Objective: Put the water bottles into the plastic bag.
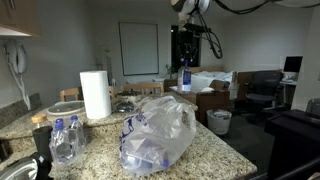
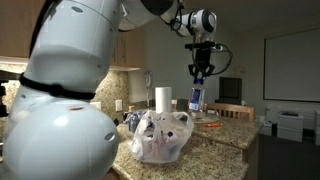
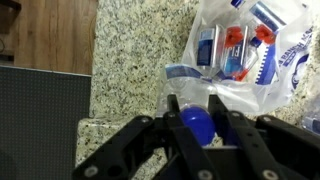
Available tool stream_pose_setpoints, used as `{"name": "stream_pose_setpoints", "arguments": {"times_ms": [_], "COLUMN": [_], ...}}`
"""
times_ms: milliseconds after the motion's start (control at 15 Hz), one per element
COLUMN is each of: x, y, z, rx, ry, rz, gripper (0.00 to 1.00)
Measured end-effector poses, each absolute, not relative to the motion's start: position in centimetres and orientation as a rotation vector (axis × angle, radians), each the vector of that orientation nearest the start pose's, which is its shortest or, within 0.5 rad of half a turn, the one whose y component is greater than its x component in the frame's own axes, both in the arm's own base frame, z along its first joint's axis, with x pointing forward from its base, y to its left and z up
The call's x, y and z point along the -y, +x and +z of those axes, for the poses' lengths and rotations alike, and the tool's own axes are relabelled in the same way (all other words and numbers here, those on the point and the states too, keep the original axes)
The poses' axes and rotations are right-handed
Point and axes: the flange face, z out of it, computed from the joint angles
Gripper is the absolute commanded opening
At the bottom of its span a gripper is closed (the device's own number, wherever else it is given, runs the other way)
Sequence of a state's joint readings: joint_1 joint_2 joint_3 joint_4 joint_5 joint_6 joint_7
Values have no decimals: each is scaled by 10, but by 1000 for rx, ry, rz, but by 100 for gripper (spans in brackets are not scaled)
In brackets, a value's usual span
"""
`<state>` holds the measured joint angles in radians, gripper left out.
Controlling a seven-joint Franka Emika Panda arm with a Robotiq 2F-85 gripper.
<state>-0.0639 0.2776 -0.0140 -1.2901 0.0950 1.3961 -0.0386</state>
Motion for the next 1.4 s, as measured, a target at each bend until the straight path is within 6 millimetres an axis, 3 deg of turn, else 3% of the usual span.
{"name": "stream_pose_setpoints", "arguments": {"times_ms": [133,333,800,1067,1400], "x": [43,36,-32,-70,-111], "y": [599,587,608,646,677], "z": [587,575,494,459,436], "rx": [-64,-42,96,13,-73], "ry": [-2999,-2933,-2714,-2660,-2695], "rz": [359,544,869,746,540], "gripper": [13,13,13,12,12]}}
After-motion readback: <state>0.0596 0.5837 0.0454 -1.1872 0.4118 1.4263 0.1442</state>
